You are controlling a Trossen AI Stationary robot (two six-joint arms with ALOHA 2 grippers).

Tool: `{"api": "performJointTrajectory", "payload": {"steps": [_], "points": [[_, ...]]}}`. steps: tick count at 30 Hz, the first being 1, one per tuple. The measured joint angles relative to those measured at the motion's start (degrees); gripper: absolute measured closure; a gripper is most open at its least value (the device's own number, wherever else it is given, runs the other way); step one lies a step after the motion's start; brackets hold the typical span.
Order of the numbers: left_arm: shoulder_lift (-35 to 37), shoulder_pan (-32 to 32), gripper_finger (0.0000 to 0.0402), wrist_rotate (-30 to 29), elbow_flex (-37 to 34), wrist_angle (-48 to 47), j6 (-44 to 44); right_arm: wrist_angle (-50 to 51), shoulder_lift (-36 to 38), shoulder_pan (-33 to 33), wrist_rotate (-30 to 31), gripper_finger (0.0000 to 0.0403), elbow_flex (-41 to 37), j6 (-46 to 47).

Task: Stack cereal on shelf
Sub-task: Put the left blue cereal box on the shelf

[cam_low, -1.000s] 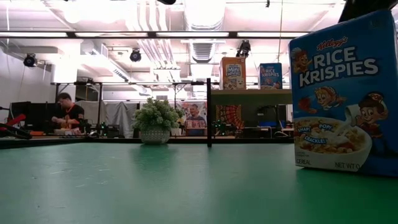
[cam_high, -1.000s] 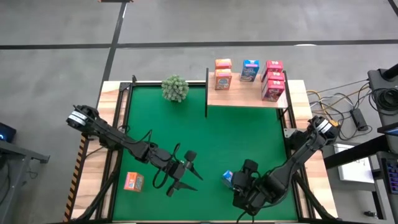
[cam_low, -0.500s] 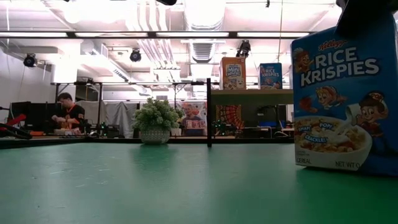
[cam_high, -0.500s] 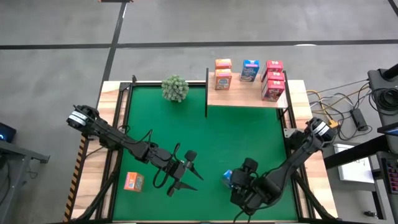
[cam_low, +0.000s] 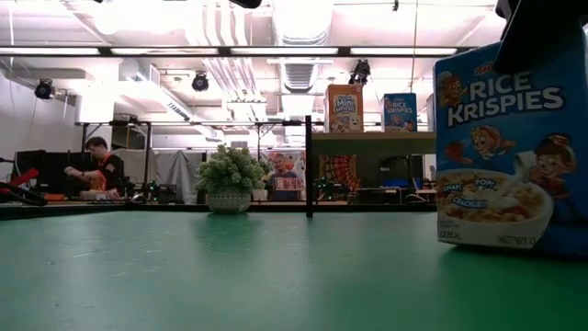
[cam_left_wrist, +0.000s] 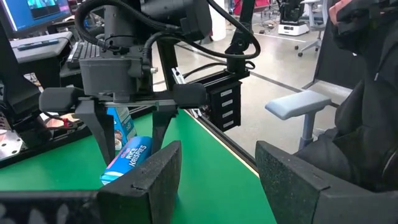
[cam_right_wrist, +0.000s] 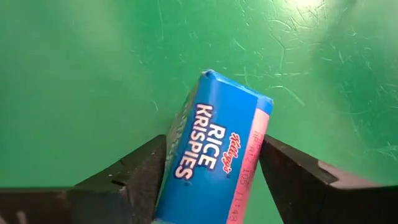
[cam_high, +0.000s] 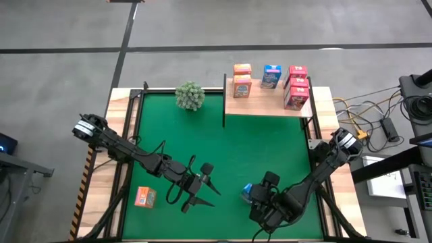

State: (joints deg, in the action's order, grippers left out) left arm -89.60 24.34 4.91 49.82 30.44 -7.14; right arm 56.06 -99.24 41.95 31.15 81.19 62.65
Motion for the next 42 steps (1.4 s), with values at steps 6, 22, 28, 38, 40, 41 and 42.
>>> {"api": "performJointTrajectory", "payload": {"steps": [6,22,28,38,40,41,42], "points": [[0.0,0.0,0.0212,0.0,0.0,0.0,0.0,0.0,0.0,0.0,-0.1,0.0197,0.0,-0.3],[0.0,0.0,0.0212,0.0,-0.1,0.0,0.0,-0.7,0.2,0.0,-0.1,0.0216,0.0,-2.2],[0.0,0.0,0.0212,0.0,-0.1,0.0,0.0,-1.1,0.2,0.0,-0.1,0.0216,0.0,-3.3],[0.0,0.0,0.0212,0.0,-0.1,0.0,0.0,-1.2,0.6,0.0,0.4,0.0216,0.0,-4.2],[0.0,0.0,0.0212,0.0,-0.1,0.0,0.0,-1.4,0.6,0.0,0.4,0.0216,0.0,-4.3],[0.0,0.0,0.0212,0.0,-0.1,0.0,0.0,-1.4,0.6,0.0,0.4,0.0216,0.0,-4.3],[0.0,0.0,0.0212,0.0,-0.1,0.0,0.0,-1.5,0.6,0.0,0.4,0.0218,0.0,-4.4]]}}
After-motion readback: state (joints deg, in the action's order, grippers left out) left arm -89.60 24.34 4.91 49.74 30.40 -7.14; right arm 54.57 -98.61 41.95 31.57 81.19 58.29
